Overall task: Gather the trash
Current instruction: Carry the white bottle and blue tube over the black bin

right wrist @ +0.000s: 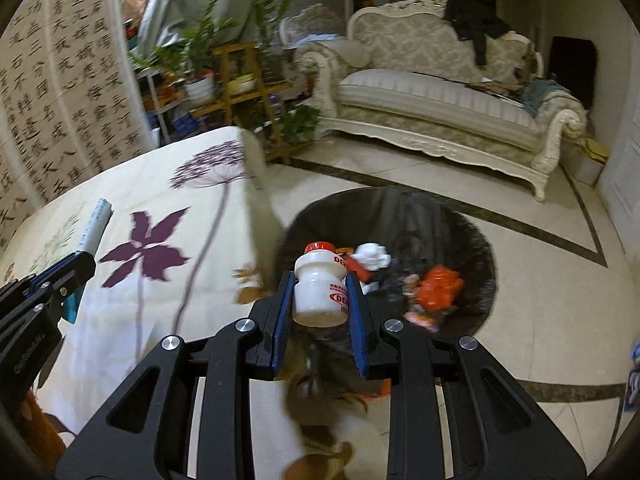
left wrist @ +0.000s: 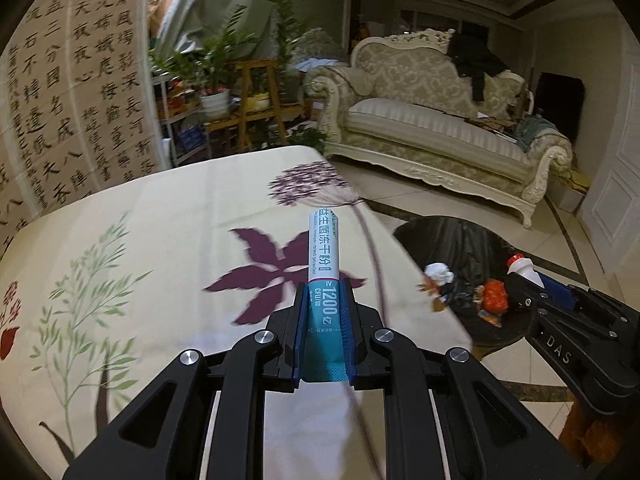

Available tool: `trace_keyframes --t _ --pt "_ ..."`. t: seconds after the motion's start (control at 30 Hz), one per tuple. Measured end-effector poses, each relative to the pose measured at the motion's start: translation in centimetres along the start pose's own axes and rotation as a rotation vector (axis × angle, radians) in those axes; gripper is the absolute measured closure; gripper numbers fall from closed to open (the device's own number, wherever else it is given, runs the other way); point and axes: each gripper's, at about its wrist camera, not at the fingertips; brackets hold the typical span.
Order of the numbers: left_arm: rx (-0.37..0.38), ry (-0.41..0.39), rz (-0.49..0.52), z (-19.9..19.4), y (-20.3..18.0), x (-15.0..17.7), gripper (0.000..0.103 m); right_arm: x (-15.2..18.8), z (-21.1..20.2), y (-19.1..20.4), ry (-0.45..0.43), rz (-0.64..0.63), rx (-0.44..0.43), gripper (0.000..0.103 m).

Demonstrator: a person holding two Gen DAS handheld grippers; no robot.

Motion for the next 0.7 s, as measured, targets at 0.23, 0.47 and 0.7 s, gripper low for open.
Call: trace_keyframes --t 0.23,0.47,0.7 --pt "0.046 -0.014 0.041 1.8 -3.6 -1.4 0.087 -1.3 1.0 -3.5 -0.024 0.052 0.052 0.078" --pt "0.061 -0.014 0.1 4.2 -6.9 -2.3 0.086 -2.5 2.5 -5.7 -0.036 0.087 0.077 0.078" --pt "0.071 0.012 0.126 6.7 -9.0 -3.3 0.086 -3.4 4.4 -7.0 -0.032 0.107 0.087 0.078"
Point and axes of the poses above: each gripper's, at about its wrist camera, not at the fingertips, and z roughly the way its jaws point, y to its left, x to its underside, and after that the axes turned 1 degree about -y, right-handed
